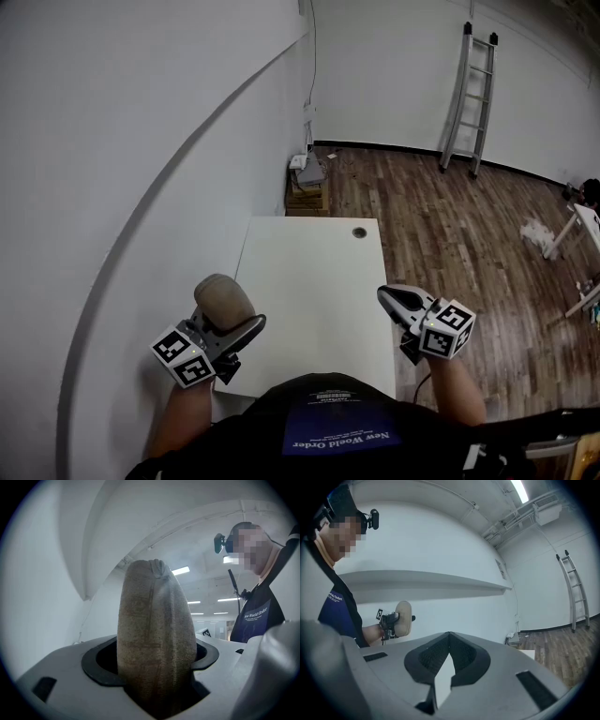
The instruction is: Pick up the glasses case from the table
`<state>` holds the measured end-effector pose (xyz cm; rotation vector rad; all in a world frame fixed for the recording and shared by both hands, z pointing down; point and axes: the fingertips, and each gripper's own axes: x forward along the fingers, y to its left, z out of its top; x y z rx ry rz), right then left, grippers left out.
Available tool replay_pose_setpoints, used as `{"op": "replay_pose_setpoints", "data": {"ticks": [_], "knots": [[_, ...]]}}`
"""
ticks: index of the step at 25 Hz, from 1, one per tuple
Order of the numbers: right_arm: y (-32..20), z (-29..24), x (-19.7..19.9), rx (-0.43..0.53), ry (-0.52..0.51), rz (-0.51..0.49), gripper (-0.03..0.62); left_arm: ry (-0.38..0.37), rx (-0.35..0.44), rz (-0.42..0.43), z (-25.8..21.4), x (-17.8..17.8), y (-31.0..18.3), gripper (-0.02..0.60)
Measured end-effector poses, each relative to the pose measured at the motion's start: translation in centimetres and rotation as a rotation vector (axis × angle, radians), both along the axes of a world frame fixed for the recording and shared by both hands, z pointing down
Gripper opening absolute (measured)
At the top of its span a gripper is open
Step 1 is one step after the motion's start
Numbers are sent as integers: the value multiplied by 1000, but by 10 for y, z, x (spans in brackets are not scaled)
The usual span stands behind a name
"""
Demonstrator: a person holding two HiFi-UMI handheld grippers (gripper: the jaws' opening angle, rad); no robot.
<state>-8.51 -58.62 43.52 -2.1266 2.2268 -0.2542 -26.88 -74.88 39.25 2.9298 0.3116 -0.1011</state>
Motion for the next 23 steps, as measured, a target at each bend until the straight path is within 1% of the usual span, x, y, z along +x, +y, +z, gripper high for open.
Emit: {"op": "replay_pose_setpoints", "data": {"ticks": [23], "knots": [[-2, 4, 3, -20, 22, -3, 2, -10, 3, 42, 0, 14, -5, 379]]}}
